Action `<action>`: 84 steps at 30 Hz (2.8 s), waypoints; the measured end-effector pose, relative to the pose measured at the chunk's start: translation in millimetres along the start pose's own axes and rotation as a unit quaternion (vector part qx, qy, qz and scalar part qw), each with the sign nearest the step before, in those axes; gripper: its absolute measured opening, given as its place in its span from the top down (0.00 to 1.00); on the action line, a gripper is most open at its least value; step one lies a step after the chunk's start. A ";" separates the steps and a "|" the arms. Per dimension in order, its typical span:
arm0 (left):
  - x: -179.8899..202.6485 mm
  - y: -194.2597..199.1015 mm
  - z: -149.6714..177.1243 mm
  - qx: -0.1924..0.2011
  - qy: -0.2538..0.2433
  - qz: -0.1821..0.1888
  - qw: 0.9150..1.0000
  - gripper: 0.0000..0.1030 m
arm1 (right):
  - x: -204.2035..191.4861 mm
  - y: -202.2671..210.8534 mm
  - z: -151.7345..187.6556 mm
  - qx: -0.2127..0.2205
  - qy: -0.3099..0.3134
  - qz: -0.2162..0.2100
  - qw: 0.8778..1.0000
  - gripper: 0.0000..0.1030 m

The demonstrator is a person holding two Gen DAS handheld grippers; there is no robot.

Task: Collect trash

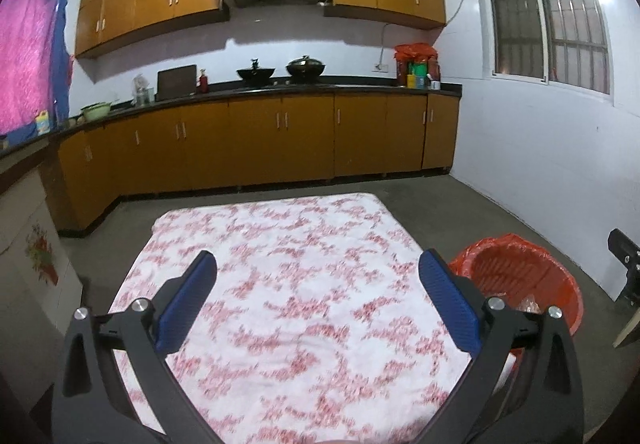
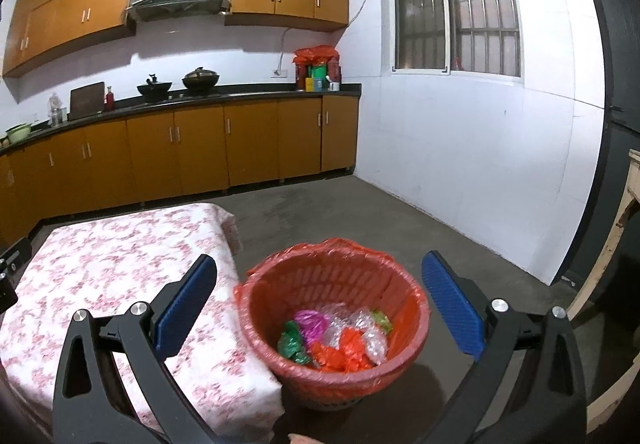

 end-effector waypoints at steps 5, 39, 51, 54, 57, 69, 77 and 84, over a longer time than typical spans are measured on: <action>-7.2 19.0 13.8 -0.004 0.006 -0.010 1.000 0.04 | -7.5 13.0 8.3 -0.006 0.006 -0.008 1.000 0.02; -6.2 78.1 50.6 -0.004 0.013 -0.003 1.000 0.04 | -5.0 51.7 49.0 -0.045 0.020 -0.008 0.999 0.02; -1.6 86.0 54.8 -0.004 0.015 0.007 1.000 0.04 | -2.7 56.6 51.9 -0.044 0.020 -0.012 0.999 0.02; -1.6 87.7 56.2 -0.003 0.014 0.008 1.000 0.04 | -3.4 58.5 52.2 -0.045 0.021 -0.014 0.999 0.02; -0.9 88.6 56.9 -0.004 0.015 0.010 1.000 0.04 | -3.7 59.0 51.6 -0.046 0.022 -0.015 0.999 0.02; -0.1 89.8 58.4 -0.006 0.015 0.013 1.000 0.04 | -4.1 59.1 50.8 -0.049 0.022 -0.016 0.998 0.02; 0.0 89.7 58.6 -0.006 0.015 0.013 1.000 0.04 | -3.8 59.2 50.5 -0.049 0.022 -0.016 0.998 0.02; 0.3 89.7 58.8 -0.007 0.015 0.014 1.000 0.04 | -3.1 58.8 50.5 -0.049 0.022 -0.016 0.998 0.02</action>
Point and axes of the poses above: each gripper's, at about its wrist camera, not at the fingertips, and y roughly against the way its jaws point, x to its right, z to its underside, the point moved 1 cm from there along -y, roughly the way its jaws point, and after that the axes turned 7 degrees about z, right-handed, at the moved point
